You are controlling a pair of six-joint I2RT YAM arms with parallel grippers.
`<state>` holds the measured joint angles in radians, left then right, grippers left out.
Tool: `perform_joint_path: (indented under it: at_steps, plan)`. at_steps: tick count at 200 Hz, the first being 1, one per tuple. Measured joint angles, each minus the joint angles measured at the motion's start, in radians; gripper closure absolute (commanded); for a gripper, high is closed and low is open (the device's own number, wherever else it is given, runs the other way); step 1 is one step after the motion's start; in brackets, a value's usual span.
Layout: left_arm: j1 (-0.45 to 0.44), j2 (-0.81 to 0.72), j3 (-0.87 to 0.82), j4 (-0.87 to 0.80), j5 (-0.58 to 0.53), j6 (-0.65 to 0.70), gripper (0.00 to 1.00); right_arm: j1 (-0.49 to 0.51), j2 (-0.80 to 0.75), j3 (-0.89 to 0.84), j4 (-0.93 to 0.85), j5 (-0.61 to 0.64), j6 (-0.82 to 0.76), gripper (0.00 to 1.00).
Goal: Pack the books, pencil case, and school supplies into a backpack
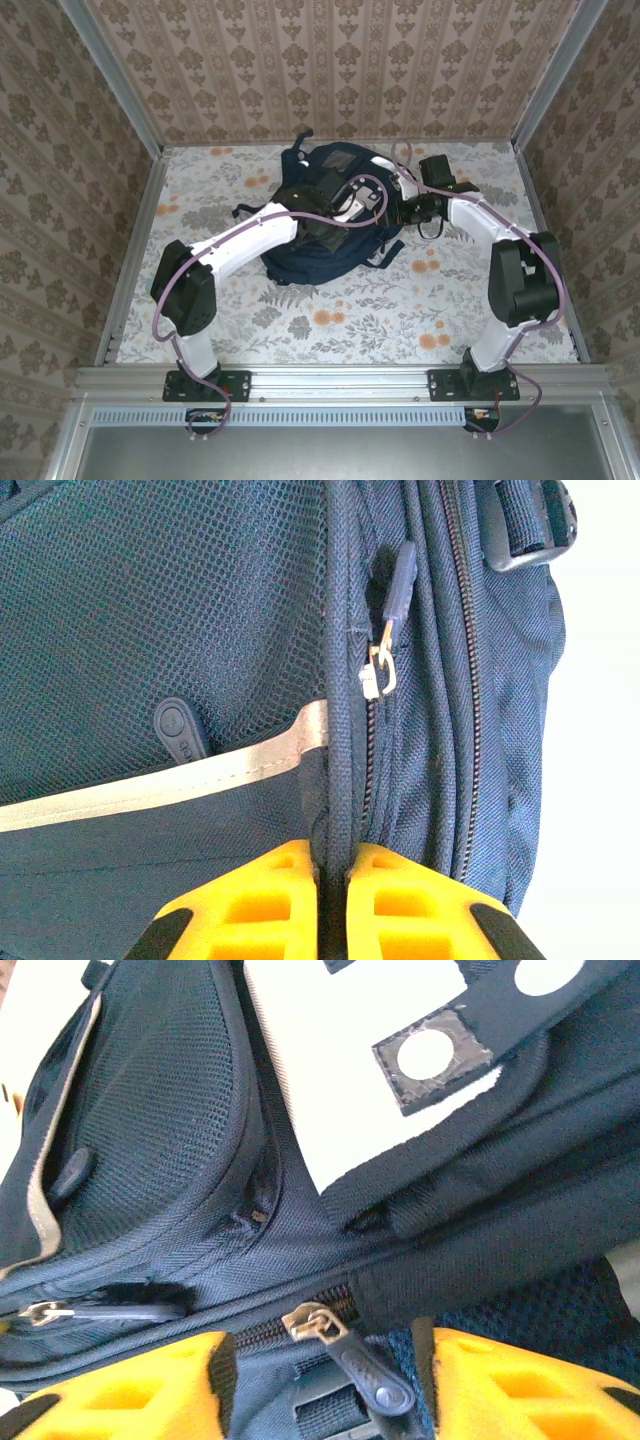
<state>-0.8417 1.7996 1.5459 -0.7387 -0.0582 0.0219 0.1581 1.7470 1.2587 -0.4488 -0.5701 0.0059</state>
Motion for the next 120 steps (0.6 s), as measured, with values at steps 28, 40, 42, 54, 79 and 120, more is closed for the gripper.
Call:
perform_joint_path:
  at_steps: [28, 40, 42, 54, 79, 120]
  plan:
    - [0.0, -0.002, -0.001, 0.004, 0.003, 0.001, 0.91, 0.0, 0.029, 0.011, -0.029, 0.001, -0.055, 0.5]
    - [0.0, -0.002, -0.001, 0.004, 0.003, 0.001, 0.91, 0.0, 0.041, 0.019, -0.05, 0.001, -0.078, 0.46]
    - [0.0, -0.002, -0.001, 0.004, 0.004, 0.001, 0.91, 0.0, 0.043, 0.021, -0.057, 0.002, -0.085, 0.46]
    - [0.0, -0.002, -0.001, 0.005, 0.004, 0.001, 0.91, 0.0, 0.058, 0.034, -0.082, 0.0, -0.111, 0.44]
    - [0.002, -0.002, -0.001, 0.006, 0.009, 0.001, 0.91, 0.0, 0.081, 0.058, -0.124, -0.016, -0.161, 0.55]
    - [0.005, -0.002, -0.001, 0.007, 0.014, 0.001, 0.91, 0.0, 0.083, 0.063, -0.133, -0.029, -0.18, 0.84]
